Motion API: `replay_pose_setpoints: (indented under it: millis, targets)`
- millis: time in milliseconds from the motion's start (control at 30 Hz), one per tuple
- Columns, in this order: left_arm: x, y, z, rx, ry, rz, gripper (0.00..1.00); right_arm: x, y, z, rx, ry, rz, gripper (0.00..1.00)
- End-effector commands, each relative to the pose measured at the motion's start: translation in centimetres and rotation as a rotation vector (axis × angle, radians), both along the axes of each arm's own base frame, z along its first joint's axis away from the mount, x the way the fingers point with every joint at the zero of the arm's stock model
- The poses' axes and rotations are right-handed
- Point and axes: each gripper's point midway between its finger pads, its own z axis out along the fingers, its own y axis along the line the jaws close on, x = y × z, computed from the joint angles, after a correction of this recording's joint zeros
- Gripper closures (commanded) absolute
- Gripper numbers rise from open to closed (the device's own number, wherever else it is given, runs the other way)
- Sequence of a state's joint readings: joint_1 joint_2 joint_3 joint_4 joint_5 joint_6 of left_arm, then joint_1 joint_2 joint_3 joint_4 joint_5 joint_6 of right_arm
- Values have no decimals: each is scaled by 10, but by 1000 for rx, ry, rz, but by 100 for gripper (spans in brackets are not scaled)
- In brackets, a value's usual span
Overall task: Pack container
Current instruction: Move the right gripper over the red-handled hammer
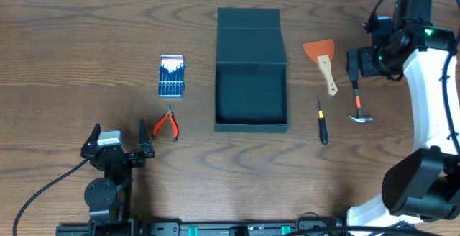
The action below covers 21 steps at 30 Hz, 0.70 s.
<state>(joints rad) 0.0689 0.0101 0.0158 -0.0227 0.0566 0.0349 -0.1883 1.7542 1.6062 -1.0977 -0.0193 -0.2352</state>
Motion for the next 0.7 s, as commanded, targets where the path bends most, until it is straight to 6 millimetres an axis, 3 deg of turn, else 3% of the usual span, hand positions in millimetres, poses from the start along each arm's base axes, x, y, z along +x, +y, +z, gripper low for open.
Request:
replay_pose_setpoints:
  millis: [0,333,667]
  targets:
    - [-1,-3,-14,12,47,-18,2,-10,-18,-22,11,71,-96,1]
    - [-1,-3,-14,12,47,-18,1,-68,-21,-105,66,286,-184,1]
    - [-1,-3,-14,12,47,-18,2,-87,-34,-122,-16,334,-258,1]
